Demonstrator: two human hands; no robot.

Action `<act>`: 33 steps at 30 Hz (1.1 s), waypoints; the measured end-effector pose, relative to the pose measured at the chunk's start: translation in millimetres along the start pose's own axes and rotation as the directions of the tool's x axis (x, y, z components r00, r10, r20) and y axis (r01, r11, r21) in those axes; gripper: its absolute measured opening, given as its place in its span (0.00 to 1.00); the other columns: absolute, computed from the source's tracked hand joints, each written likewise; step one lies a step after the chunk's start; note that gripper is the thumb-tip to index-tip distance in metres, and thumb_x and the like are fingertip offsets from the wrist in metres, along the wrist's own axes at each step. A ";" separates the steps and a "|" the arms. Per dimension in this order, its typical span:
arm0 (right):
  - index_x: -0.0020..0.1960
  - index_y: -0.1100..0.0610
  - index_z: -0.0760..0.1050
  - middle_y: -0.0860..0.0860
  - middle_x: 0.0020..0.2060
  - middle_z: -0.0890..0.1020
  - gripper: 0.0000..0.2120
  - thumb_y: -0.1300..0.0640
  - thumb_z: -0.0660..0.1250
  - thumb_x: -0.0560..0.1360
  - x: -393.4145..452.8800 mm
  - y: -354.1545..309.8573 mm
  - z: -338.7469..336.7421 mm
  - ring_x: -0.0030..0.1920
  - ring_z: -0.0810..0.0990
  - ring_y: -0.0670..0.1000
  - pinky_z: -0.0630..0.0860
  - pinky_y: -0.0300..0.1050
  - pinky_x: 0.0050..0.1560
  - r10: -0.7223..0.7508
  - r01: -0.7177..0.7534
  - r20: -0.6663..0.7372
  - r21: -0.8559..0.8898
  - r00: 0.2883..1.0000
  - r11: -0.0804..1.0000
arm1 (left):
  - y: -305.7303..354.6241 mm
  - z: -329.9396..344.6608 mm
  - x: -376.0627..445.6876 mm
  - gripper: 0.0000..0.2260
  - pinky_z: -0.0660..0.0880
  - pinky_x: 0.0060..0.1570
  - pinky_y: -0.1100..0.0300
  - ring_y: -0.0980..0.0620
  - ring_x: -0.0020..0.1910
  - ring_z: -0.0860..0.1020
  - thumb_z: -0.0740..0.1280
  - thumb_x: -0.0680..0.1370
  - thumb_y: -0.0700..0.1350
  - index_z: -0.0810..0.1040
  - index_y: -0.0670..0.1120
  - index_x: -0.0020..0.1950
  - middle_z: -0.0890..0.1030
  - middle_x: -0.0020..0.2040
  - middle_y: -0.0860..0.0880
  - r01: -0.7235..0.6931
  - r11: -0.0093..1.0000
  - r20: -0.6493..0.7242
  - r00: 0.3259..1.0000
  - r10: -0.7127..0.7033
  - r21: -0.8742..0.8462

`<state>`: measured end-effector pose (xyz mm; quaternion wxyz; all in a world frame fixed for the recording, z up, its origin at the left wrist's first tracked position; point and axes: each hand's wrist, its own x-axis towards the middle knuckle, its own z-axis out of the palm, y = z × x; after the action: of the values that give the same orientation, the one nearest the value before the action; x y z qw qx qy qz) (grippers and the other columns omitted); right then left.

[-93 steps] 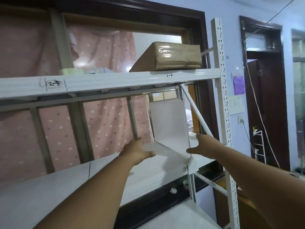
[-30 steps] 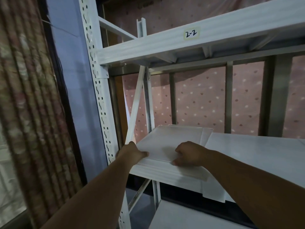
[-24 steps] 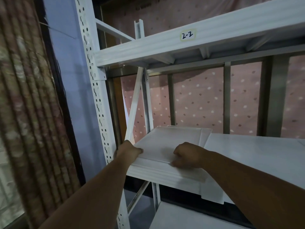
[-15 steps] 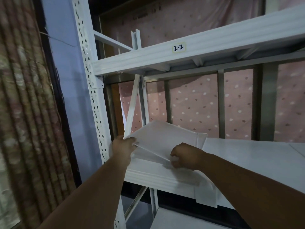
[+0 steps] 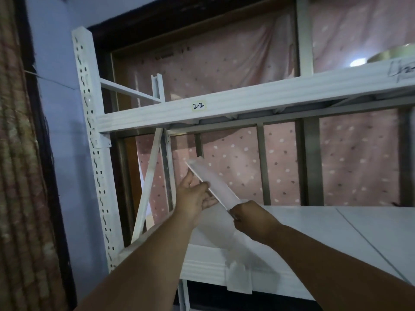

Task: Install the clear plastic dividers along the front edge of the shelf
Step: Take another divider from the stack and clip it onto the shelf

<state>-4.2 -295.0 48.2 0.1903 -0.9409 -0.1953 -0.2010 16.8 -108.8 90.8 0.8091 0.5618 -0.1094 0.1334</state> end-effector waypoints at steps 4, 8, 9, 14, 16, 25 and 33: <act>0.60 0.57 0.82 0.57 0.51 0.84 0.14 0.61 0.69 0.75 -27.7 20.7 -36.6 0.42 0.84 0.57 0.83 0.45 0.45 0.072 -0.067 -0.071 0.077 0.995 0.995 | 10.5 61.1 -11.6 0.34 0.88 0.46 0.43 0.43 0.50 0.89 0.69 0.81 0.32 0.68 0.57 0.82 0.86 0.60 0.49 -0.050 0.992 0.044 0.998 0.046 0.112; 0.57 0.58 0.83 0.54 0.45 0.83 0.12 0.60 0.70 0.74 -60.1 54.2 -75.1 0.37 0.81 0.52 0.73 0.32 0.33 0.157 -0.143 -0.113 0.120 0.981 0.982 | 10.0 127.1 -27.9 0.37 0.87 0.48 0.42 0.38 0.53 0.87 0.69 0.81 0.33 0.64 0.58 0.84 0.83 0.64 0.43 -0.056 0.983 0.094 0.995 0.039 0.176; 0.55 0.57 0.83 0.52 0.43 0.82 0.10 0.61 0.70 0.74 -69.7 62.4 -85.8 0.37 0.81 0.52 0.70 0.31 0.33 0.175 -0.162 -0.120 0.115 0.977 0.980 | 8.2 143.9 -32.8 0.37 0.88 0.48 0.43 0.38 0.53 0.87 0.69 0.81 0.33 0.63 0.58 0.84 0.82 0.67 0.42 -0.054 0.981 0.112 0.993 0.034 0.185; 0.33 0.48 0.74 0.47 0.33 0.77 0.13 0.64 0.69 0.70 -119.6 101.7 -136.6 0.33 0.79 0.51 0.75 0.39 0.34 0.274 -0.255 -0.150 0.133 0.950 0.958 | -0.2 226.6 -59.2 0.37 0.87 0.38 0.50 0.40 0.49 0.87 0.70 0.80 0.33 0.63 0.57 0.84 0.81 0.62 0.45 -0.066 0.971 0.193 0.981 0.021 0.229; 0.29 0.49 0.71 0.49 0.30 0.77 0.16 0.66 0.68 0.68 -140.0 116.8 -154.9 0.29 0.78 0.51 0.77 0.41 0.31 0.325 -0.300 -0.174 0.151 0.930 0.942 | -3.2 258.4 -71.1 0.37 0.88 0.39 0.48 0.39 0.49 0.87 0.69 0.80 0.33 0.63 0.56 0.84 0.82 0.56 0.48 -0.069 0.970 0.231 0.973 0.014 0.233; 0.42 0.60 0.80 0.59 0.39 0.83 0.04 0.67 0.72 0.70 -211.0 174.0 -204.3 0.38 0.85 0.58 0.85 0.51 0.39 0.438 -0.391 -0.204 0.234 0.875 0.890 | -19.2 358.3 -122.1 0.36 0.88 0.41 0.48 0.46 0.45 0.85 0.71 0.80 0.35 0.63 0.55 0.84 0.79 0.71 0.45 -0.167 0.936 0.380 0.924 0.039 0.311; 0.46 0.62 0.80 0.59 0.41 0.84 0.04 0.67 0.72 0.72 -238.9 189.4 -209.8 0.41 0.85 0.58 0.86 0.49 0.41 0.465 -0.410 -0.201 0.262 0.862 0.874 | -28.8 385.2 -141.7 0.36 0.86 0.34 0.56 0.49 0.43 0.85 0.72 0.80 0.36 0.62 0.56 0.84 0.73 0.79 0.41 -0.203 0.927 0.426 0.903 0.054 0.315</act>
<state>-185.1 -617.4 64.8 0.3531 -0.9007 0.0308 -0.2511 -117.2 -492.9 152.0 0.6437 0.7039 -0.2883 0.0840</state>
